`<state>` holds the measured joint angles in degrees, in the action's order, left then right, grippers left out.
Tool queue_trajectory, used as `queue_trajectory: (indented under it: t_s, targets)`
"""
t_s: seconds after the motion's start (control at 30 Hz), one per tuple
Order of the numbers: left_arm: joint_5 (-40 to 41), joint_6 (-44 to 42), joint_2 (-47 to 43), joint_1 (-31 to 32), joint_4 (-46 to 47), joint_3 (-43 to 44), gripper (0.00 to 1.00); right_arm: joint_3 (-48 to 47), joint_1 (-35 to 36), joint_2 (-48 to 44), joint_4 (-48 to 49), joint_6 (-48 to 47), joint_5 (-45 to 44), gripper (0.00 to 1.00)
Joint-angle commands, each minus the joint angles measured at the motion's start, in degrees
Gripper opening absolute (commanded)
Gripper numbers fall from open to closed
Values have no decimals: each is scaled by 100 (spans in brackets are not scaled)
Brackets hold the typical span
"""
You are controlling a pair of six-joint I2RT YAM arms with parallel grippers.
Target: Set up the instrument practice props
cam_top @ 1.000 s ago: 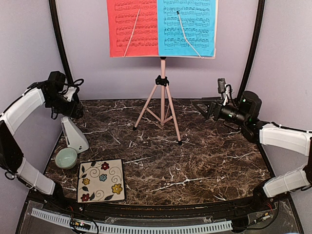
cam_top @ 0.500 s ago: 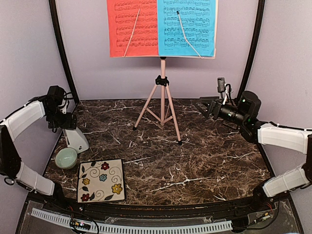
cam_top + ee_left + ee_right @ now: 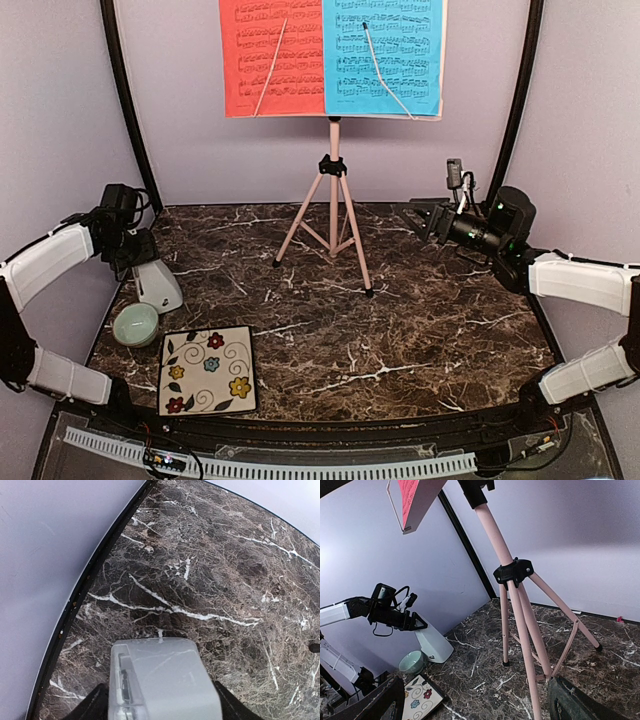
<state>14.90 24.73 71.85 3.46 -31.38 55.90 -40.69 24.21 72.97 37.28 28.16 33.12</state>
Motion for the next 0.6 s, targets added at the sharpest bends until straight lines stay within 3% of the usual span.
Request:
queue_trajectory:
  t_s: [0.0, 0.23, 0.4, 0.57]
  targets:
    - [146, 223, 267, 307, 182, 316, 58, -107, -21, -58, 119, 9, -104, 100]
    - [-20, 165, 569, 679, 252, 729, 36, -164, -21, -107, -134, -141, -163, 100]
    - [-82, 219, 773, 1147, 243, 1138, 35, -153, -21, -118, -154, -144, -179, 100]
    - [11, 199, 1213, 2041, 231, 1705, 36, -59, -21, -141, -124, -135, -171, 100]
